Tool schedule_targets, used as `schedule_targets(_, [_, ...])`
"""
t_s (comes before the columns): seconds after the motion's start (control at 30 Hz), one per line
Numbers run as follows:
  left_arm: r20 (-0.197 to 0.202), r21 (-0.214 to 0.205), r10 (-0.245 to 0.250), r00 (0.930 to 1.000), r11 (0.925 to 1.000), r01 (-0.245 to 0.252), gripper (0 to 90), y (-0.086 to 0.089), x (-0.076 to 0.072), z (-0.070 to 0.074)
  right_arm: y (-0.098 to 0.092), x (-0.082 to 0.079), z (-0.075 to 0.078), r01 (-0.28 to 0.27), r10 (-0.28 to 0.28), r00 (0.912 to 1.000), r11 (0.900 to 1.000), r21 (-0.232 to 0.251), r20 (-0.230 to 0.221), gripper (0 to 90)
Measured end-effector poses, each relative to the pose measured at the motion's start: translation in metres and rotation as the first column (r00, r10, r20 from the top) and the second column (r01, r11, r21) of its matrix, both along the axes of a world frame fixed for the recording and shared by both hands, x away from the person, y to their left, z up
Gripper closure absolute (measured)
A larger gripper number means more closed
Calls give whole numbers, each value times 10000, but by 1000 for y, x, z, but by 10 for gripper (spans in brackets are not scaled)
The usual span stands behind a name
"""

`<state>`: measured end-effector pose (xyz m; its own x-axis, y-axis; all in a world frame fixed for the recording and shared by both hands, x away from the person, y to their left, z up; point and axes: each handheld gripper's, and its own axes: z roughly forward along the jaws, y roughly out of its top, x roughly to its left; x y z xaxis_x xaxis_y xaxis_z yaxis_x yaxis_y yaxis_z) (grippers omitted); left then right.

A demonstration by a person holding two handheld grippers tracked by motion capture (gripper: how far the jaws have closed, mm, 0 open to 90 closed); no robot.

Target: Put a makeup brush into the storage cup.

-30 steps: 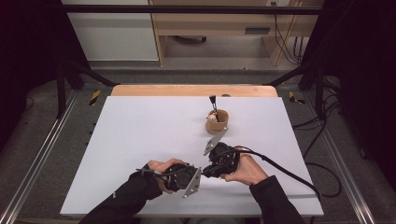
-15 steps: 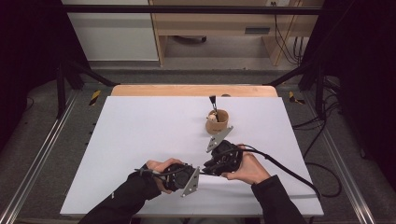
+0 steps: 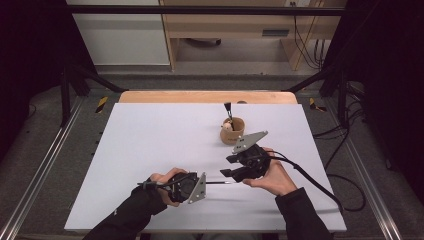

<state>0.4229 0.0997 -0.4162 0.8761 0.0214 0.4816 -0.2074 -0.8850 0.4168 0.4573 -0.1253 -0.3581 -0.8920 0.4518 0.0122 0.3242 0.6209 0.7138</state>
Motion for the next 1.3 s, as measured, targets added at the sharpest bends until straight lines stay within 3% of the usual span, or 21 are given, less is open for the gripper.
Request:
schedule_targets(0.07, [-175, -206, 167, 9997, 9996, -171, 848, 2, 1, -1, -6, 1, 0, 402, -410, 9985, 9989, 240, 354, 420])
schedule_targets(0.27, [-642, -620, 672, 9957, 9955, -712, 848, 6, 4, -5, -16, 1, 2, 923, -971, 9939, 9919, 877, 519, 378])
schedule_targets(0.47, [-1041, -1140, 1087, 9886, 9861, -1204, 848, 10, 7, -7, -20, 0, 3, 1184, -1273, 9891, 9863, 1152, 734, 304])
schedule_targets(0.7, [-1338, -1448, 1457, 9802, 9756, -1648, 848, 14, 7, -11, -22, 0, 0, 1507, -1614, 9842, 9794, 1341, 724, 238])
schedule_targets(0.8, [-1518, -1632, 1598, 9754, 9693, -1842, 848, 16, 7, -13, -24, 0, 0, 1678, -1827, 9798, 9722, 1631, 813, 203])
schedule_targets(0.83, [-1628, -1744, 1696, 9720, 9647, -1975, 848, 17, 6, -15, -27, -1, 0, 1880, -2041, 9760, 9656, 1795, 760, 179])
schedule_targets(0.9, [-1653, -1758, 1767, 9703, 9628, -2053, 848, 18, 6, -15, -28, -1, 0, 1962, -2140, 9735, 9627, 1864, 803, 173])
schedule_targets(1.07, [-2014, -2167, 2069, 9574, 9438, -2495, 848, 22, 7, -18, -34, -3, -4, 2156, -2355, 9684, 9561, 1985, 823, 151])
schedule_targets(1.1, [-2105, -2292, 2185, 9529, 9365, -2654, 848, 24, 7, -19, -37, -4, -6, 2192, -2393, 9678, 9539, 2050, 787, 148])
schedule_targets(1.27, [-2320, -2442, 2327, 9445, 9259, -2881, 848, 26, 7, -21, -41, -6, -10, 2322, -2540, 9637, 9496, 2106, 826, 131])
schedule_targets(1.3, [-2257, -2510, 2479, 9421, 9196, -3021, 848, 27, 7, -21, -42, -7, -11, 2351, -2580, 9623, 9480, 2144, 859, 131])
